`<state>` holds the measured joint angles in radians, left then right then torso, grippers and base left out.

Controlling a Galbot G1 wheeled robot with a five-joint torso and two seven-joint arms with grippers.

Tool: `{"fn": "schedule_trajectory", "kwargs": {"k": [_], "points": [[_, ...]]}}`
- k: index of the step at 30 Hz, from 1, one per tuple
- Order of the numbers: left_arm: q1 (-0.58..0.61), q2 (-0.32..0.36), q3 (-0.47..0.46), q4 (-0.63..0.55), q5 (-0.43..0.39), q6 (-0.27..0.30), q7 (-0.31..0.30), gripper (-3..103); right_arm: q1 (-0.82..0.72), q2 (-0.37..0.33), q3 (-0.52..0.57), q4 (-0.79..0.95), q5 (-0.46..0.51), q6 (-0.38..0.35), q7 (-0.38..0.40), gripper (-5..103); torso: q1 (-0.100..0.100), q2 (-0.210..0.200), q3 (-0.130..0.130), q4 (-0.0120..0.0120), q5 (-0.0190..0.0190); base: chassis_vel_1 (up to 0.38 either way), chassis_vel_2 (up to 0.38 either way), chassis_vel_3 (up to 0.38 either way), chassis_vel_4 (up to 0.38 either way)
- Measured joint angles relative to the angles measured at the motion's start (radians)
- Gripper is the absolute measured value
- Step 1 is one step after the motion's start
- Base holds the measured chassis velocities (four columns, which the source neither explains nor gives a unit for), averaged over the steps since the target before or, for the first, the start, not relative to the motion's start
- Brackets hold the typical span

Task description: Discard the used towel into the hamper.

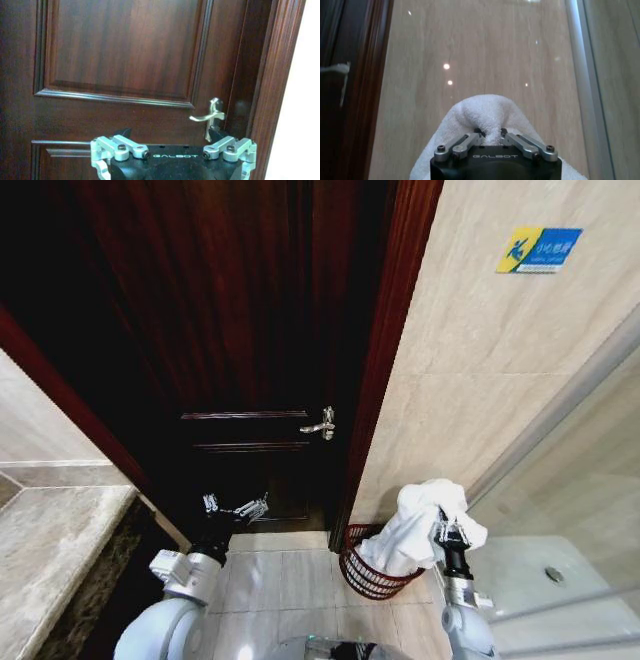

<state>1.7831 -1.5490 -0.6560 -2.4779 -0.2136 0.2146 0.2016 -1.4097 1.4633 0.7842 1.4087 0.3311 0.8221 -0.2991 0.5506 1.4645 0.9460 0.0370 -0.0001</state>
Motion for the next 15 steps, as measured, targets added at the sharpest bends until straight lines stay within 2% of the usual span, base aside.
{"fn": "schedule_trajectory", "kwargs": {"k": [8, 15], "points": [[0.0, 0.0, 0.0, 0.0, 0.0, 0.0, 0.0, 100, 0.04, -0.013, -0.06, -0.152, 0.023, 0.003, 0.007, 12, 0.0, 0.0, 0.0, 0.0, 0.0, 0.0, 0.0, 0.0, 0.0], [0.0, 0.0, 0.0, 0.0, 0.0, 0.0, 0.0, 100, 0.068, -0.024, -0.094, -0.216, 0.046, 0.003, 0.008, 12, 0.0, 0.0, 0.0, 0.0, 0.0, 0.0, 0.0, 0.0, 0.0]]}}
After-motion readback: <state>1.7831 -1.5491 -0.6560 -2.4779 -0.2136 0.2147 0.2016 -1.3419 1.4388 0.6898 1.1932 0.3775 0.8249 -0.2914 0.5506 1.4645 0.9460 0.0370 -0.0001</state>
